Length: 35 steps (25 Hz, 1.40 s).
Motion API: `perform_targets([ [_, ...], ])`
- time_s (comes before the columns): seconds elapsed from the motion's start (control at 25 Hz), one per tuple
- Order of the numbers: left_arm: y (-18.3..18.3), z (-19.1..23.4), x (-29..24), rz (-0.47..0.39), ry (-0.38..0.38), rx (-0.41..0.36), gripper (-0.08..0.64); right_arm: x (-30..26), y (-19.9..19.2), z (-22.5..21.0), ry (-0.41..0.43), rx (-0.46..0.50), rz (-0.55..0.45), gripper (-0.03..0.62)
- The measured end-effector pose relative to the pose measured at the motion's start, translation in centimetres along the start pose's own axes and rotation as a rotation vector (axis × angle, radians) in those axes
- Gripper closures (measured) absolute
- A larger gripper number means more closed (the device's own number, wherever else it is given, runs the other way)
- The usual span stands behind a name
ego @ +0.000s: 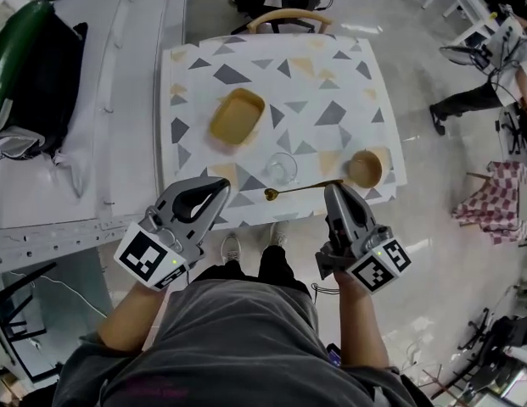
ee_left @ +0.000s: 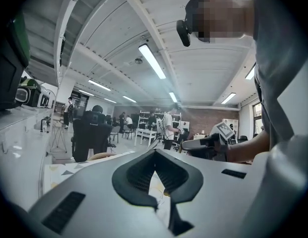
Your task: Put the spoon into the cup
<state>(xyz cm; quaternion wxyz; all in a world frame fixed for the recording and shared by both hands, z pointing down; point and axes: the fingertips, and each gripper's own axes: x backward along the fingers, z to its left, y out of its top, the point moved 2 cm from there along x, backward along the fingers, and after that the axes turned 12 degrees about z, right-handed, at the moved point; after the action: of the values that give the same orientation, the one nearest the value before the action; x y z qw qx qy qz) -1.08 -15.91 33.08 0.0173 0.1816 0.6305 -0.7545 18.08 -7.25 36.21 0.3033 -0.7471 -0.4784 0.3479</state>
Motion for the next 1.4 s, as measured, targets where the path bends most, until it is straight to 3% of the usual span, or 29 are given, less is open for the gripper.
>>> perform_targets([
  [0.52, 0.0, 1.4, -4.1, 0.036, 0.169, 0.079, 0.545, -4.8, 2.8, -5.7, 0.124, 0.013, 0.146, 0.569],
  [0.92, -1.9, 2.1, -5.3, 0.063, 0.271, 0.138, 0.545, -8.2, 1.9, -8.6, 0.184, 0.037, 0.244, 0.569],
  [1.4, -3.9, 1.8, -5.7, 0.088, 0.334, 0.185, 0.545, -10.3, -1.2, -10.8, 0.193, 0.07, 0.336, 0.569],
])
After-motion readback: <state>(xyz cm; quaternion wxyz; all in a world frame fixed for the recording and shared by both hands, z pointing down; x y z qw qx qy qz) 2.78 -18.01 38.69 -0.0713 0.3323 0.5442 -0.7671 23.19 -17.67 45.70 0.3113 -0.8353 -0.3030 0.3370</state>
